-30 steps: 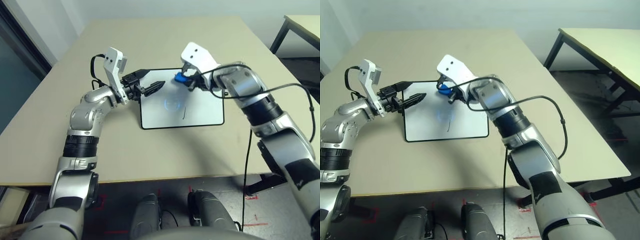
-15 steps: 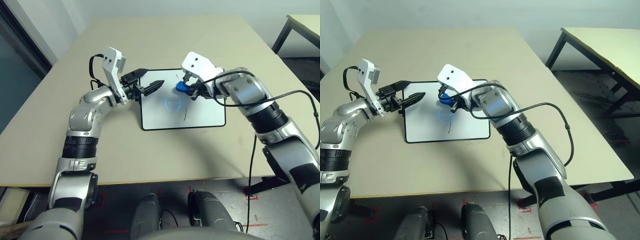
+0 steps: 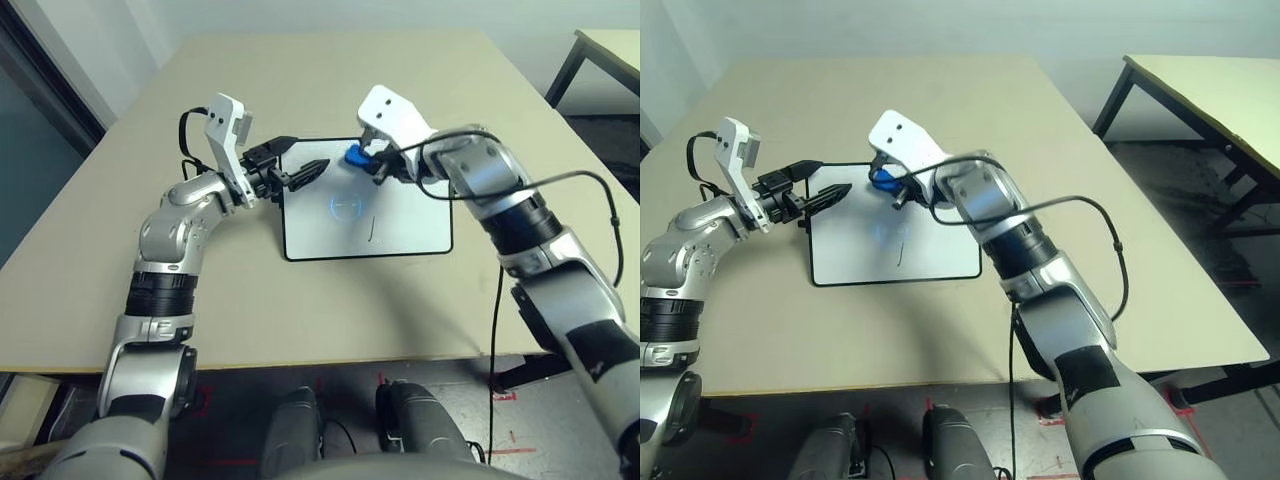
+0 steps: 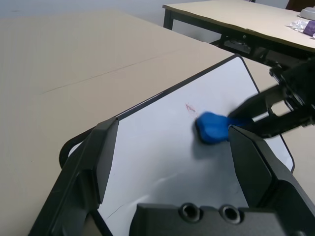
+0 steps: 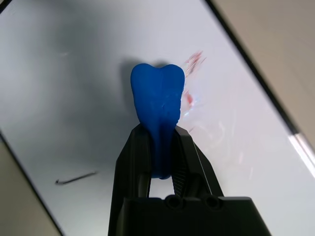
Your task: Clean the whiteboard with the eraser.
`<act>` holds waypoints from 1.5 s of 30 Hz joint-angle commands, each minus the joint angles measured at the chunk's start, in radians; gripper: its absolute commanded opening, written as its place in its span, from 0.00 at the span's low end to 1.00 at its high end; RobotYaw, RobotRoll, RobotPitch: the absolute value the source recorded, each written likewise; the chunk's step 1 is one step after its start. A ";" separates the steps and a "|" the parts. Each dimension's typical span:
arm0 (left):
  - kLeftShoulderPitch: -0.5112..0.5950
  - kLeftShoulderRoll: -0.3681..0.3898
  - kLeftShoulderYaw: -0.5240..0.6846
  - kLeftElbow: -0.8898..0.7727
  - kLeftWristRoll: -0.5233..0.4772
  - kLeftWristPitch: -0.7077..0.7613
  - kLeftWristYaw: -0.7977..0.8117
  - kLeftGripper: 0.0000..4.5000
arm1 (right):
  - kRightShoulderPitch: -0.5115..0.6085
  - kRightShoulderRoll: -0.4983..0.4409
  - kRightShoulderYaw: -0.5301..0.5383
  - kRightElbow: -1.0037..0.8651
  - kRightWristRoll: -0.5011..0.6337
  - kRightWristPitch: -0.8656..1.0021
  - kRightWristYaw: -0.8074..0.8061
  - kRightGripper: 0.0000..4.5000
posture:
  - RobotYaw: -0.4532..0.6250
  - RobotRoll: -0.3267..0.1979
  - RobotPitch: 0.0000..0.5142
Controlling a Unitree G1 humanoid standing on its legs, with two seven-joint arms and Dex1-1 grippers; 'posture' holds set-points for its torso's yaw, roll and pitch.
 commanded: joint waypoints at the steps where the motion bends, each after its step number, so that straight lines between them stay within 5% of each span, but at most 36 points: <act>1: 0.003 0.000 -0.002 0.001 0.002 0.004 0.000 1.00 | 0.016 -0.010 0.018 -0.020 -0.005 0.035 0.002 0.12 | 0.39 0.62 0.14; 9: -0.002 -0.005 -0.007 0.008 0.003 0.002 -0.003 1.00 | -0.103 0.074 -0.105 0.180 -0.007 -0.104 -0.113 0.12 | 0.38 0.62 0.15; 22: 0.010 -0.001 0.001 -0.003 0.000 0.005 0.001 1.00 | 0.017 0.022 -0.006 0.002 -0.003 0.020 -0.027 0.12 | 0.39 0.62 0.15; 33: 0.008 0.000 -0.001 -0.003 0.000 0.007 0.000 1.00 | -0.116 0.105 -0.139 0.251 -0.009 -0.160 -0.155 0.12 | 0.39 0.62 0.16; 45: 0.011 0.001 0.000 -0.012 -0.002 0.009 0.003 1.00 | 0.044 0.033 -0.046 -0.004 -0.004 0.011 -0.070 0.12 | 0.39 0.62 0.15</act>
